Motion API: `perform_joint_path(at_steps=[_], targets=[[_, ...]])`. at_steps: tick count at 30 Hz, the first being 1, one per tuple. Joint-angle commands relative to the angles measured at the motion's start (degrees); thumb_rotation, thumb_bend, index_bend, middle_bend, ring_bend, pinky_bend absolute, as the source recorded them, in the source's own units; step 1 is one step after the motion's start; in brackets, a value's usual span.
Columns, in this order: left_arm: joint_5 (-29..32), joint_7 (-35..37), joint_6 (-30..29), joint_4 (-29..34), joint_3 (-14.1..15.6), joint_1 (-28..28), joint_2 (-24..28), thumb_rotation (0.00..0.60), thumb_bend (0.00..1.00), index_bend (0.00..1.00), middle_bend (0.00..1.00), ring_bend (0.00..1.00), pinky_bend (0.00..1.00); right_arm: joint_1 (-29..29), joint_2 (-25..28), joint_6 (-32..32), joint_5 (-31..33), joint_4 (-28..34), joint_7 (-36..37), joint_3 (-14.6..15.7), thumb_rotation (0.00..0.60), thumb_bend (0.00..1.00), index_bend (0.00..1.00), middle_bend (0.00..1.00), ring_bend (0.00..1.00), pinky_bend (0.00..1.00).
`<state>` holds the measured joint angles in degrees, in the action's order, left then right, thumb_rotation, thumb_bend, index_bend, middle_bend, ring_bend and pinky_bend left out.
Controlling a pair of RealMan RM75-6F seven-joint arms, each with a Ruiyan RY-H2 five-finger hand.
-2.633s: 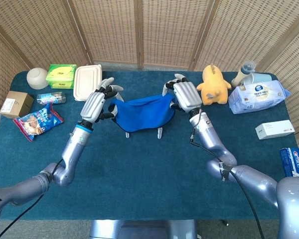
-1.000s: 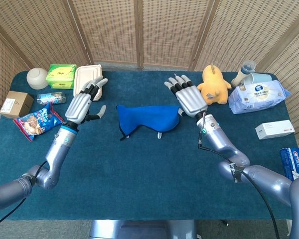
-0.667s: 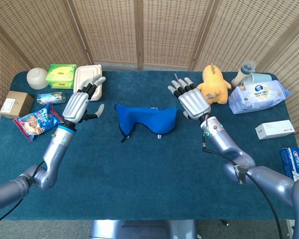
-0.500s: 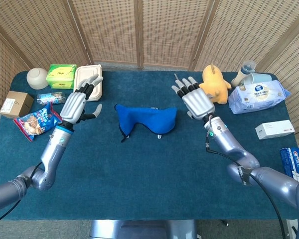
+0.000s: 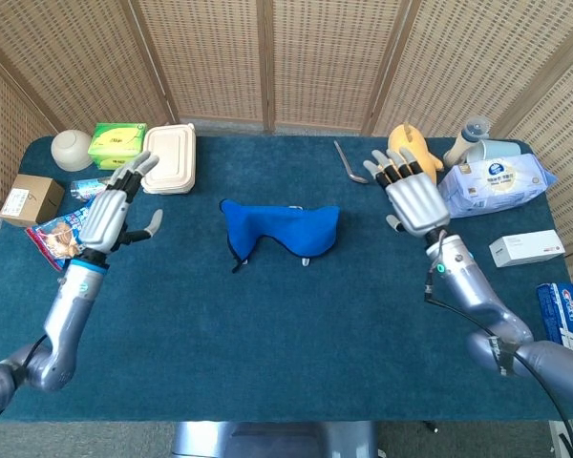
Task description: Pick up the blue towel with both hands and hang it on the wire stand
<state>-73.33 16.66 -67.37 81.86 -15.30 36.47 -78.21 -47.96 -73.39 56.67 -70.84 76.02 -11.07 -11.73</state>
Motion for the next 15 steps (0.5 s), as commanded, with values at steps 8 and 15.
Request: perform_joint_path(at_steps=[8,15], targets=[[0.04,-3.47,-5.95,11.64,5.89,-9.49,7.3,0.6,0.57,0.14,0.01,0.0,0.0,9.63,4.54,11.13,-2.05,9.07,5.16,1.31,0.6,0.33,0.0,0.11,0.09,0.14],[-2.26,-7.82,-11.57,16.17,11.5,-16.63,10.06,0.6,0.57,0.17,0.04,0.0,0.0,17.34,8.16,16.74,-1.79,17.81,4.99,4.56,0.6,0.39,0.08,0.17,0.23,0.32]])
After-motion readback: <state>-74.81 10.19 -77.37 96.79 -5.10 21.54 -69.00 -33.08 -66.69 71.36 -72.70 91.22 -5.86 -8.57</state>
